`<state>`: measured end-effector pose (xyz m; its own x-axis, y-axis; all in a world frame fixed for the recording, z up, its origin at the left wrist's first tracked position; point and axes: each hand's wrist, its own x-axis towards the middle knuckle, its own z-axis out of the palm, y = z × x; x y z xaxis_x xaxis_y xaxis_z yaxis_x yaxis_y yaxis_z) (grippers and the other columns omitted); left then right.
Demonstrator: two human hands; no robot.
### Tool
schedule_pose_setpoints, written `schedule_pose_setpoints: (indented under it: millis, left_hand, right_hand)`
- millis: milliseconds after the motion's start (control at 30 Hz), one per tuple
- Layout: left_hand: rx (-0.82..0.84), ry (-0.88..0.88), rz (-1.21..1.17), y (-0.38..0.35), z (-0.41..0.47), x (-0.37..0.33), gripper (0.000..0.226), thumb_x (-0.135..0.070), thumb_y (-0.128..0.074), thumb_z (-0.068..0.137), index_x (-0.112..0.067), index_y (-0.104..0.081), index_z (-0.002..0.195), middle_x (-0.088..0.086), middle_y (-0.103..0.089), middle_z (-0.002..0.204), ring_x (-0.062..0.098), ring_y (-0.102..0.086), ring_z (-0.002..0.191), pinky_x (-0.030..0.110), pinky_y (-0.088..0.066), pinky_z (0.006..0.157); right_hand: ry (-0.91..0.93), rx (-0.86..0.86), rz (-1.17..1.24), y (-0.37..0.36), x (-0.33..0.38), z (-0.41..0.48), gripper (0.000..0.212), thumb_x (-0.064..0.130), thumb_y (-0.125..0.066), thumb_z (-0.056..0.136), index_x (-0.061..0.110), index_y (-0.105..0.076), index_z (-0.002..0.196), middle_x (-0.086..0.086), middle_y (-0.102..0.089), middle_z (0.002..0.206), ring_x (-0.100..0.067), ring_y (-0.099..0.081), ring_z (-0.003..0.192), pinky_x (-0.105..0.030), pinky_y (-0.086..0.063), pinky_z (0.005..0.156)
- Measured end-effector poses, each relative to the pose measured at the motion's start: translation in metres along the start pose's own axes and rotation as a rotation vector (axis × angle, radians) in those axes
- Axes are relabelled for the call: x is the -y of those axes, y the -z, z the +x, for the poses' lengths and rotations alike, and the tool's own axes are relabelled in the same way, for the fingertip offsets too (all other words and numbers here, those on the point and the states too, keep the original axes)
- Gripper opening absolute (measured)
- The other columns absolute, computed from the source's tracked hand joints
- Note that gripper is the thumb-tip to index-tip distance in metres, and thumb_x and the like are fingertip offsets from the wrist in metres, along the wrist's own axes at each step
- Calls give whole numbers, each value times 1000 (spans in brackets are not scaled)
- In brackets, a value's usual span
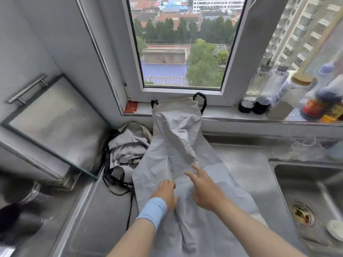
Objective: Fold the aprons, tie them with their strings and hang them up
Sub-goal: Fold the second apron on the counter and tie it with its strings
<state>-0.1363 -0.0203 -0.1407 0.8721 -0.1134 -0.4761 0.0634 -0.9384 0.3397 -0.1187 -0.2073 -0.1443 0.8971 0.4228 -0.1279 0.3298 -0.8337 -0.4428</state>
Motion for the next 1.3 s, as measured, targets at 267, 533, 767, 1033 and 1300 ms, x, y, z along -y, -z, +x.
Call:
schedule_pose_setpoints:
  millis: [267, 533, 767, 1033, 1300]
  left_hand:
    - [11, 3, -93, -52, -45, 13, 48, -39, -45, 94, -22, -31, 136, 2, -31, 140, 25, -32, 132, 45, -38, 104]
    - [130, 242, 350, -53, -62, 47, 69, -61, -23, 94, -25, -17, 153, -2, -9, 161, 24, -6, 147, 51, -11, 114]
    - [153, 54, 360, -78, -93, 31, 99, -56, -63, 80, -30, 0, 152, -4, 6, 160, 26, 2, 147, 52, -27, 110]
    - [329, 84, 336, -33, -100, 47, 77, -62, -65, 74, -29, -40, 139, -2, -39, 144, 25, -47, 126, 41, -43, 102]
    - [234, 17, 87, 22, -24, -3, 41, -39, -56, 91, -26, -55, 130, -1, -60, 131, 22, -55, 119, 31, -41, 104]
  right_hand:
    - [-216, 51, 289, -64, -12, -68, 78, 8, -37, 94, 14, 12, 155, -6, -2, 165, -18, -13, 150, -18, -8, 118]
    - [-418, 205, -474, -47, -23, -103, 49, 37, -42, 95, 19, -40, 141, -7, -46, 138, -28, -46, 127, -46, -38, 101]
    - [-184, 346, -204, -66, 14, -113, 79, 44, -49, 88, 37, -9, 155, -3, 5, 165, -24, 3, 152, -63, -11, 114]
    - [-50, 254, -210, -56, -2, -135, 38, 43, -49, 81, 36, -57, 118, 6, -42, 140, -19, -39, 133, -39, -26, 101]
    - [-181, 14, -68, -4, -14, -40, 35, 26, -52, 91, 28, -58, 125, 3, -55, 129, -21, -52, 121, -35, -37, 99]
